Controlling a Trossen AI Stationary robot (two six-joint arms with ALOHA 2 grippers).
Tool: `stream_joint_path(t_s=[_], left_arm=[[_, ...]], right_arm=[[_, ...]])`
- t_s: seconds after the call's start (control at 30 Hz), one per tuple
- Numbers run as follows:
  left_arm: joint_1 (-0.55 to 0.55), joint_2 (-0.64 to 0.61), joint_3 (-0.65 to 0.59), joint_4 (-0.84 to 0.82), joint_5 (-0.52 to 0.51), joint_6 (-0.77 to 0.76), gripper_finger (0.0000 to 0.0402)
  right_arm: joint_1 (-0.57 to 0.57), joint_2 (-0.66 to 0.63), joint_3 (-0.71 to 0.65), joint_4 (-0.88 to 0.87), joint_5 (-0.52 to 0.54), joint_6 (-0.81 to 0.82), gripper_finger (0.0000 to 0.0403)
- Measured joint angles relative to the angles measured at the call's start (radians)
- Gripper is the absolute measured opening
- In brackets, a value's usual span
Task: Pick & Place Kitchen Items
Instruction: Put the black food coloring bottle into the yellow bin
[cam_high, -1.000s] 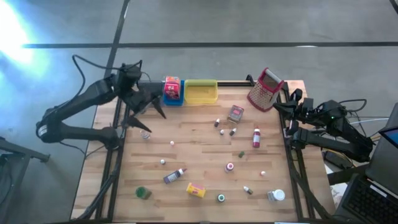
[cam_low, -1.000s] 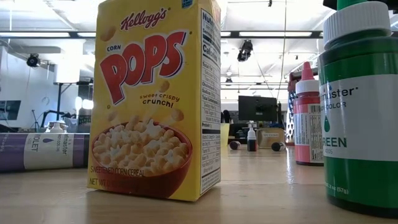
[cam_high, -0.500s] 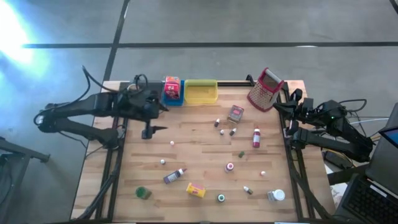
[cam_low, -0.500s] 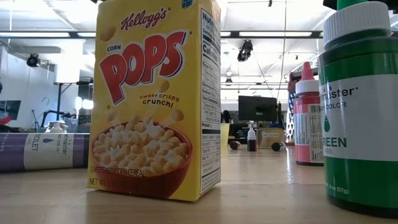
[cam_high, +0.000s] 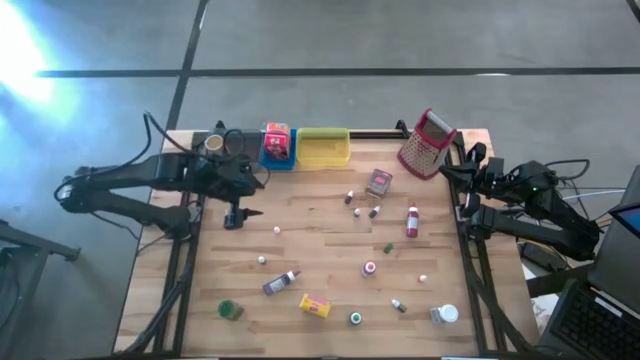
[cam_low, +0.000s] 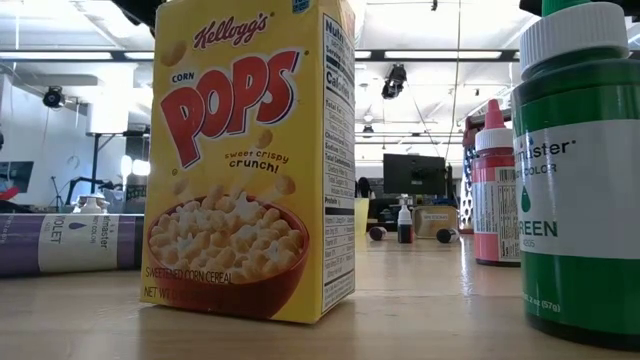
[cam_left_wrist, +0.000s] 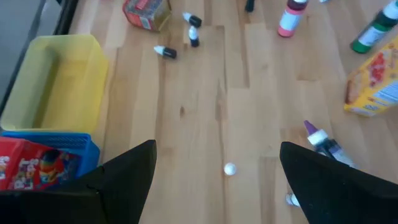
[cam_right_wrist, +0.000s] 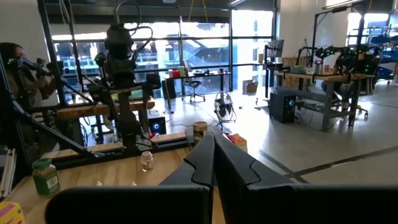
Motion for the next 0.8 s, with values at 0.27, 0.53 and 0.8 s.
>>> stream_joint_path(t_s=[0.27,0.53,0.8], left_arm=[[0.000,0.000,-0.037,0.016,-0.032,0.021,0.0345],[0.000,0.000,-0.101,0.023,-0.032,-0.070,0.0345],[0.000,0.006,-0.197,0.103,-0.033,-0.090,0.0345]], right_arm=[[0.000,0.000,0.000,0.000,0.000,-0.001,0.0008],[0.000,0.000,0.000,0.000,0.000,-0.001,0.0008],[0.000,0.000,0.000,0.000,0.000,0.000,0.0008]])
